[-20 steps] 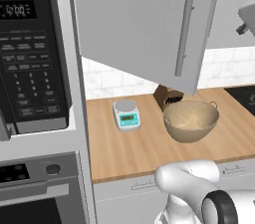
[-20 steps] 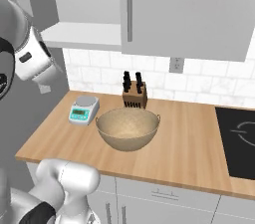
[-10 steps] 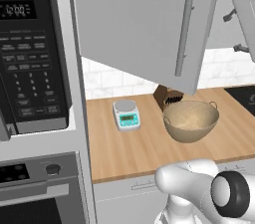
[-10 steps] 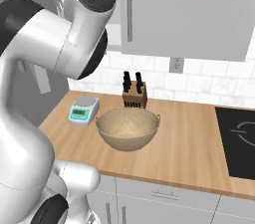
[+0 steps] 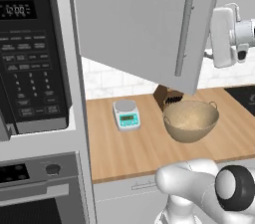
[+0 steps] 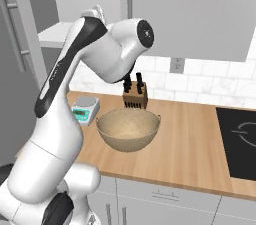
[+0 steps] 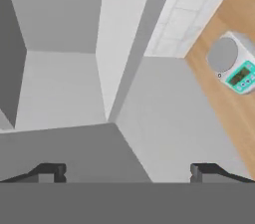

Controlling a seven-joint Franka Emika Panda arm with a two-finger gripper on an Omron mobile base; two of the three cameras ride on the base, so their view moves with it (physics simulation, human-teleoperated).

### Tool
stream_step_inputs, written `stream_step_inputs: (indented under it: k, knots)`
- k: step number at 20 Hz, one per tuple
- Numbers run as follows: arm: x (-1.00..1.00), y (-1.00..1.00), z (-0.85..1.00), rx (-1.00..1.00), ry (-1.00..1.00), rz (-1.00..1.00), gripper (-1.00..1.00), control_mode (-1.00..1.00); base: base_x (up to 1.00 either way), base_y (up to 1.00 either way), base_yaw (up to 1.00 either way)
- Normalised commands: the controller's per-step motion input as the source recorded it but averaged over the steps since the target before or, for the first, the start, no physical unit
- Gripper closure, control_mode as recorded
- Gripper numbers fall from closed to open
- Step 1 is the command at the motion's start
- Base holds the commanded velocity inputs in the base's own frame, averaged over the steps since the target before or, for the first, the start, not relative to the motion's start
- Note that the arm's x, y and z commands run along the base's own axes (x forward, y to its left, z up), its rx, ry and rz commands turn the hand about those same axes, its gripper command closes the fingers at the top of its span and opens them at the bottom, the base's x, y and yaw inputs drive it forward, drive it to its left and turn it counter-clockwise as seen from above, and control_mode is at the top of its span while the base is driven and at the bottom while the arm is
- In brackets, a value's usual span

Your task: Open the cabinet, pick up the bread from the cabinet and place it in the basket. Then move the basket to the dining counter.

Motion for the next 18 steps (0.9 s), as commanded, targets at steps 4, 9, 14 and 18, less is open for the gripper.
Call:
stream_step_inputs:
  k: [4, 9, 14, 18]
  knots:
    - [0.83, 0.42, 0.02, 0.15, 0.00, 0.23, -1.00, -1.00, 0.00, 0.00, 0.00]
    - [0.21, 0.95, 0.00, 0.04, 0.00, 0.33, -1.00, -1.00, 0.00, 0.00, 0.00]
    - [0.00, 0.89, 0.12, 0.09, 0.00, 0.42, -1.00, -1.00, 0.00, 0.00, 0.00]
    - [-0.51, 1.00, 0.11, 0.07, 0.00, 0.48, -1.00, -1.00, 0.00, 0.00, 0.00]
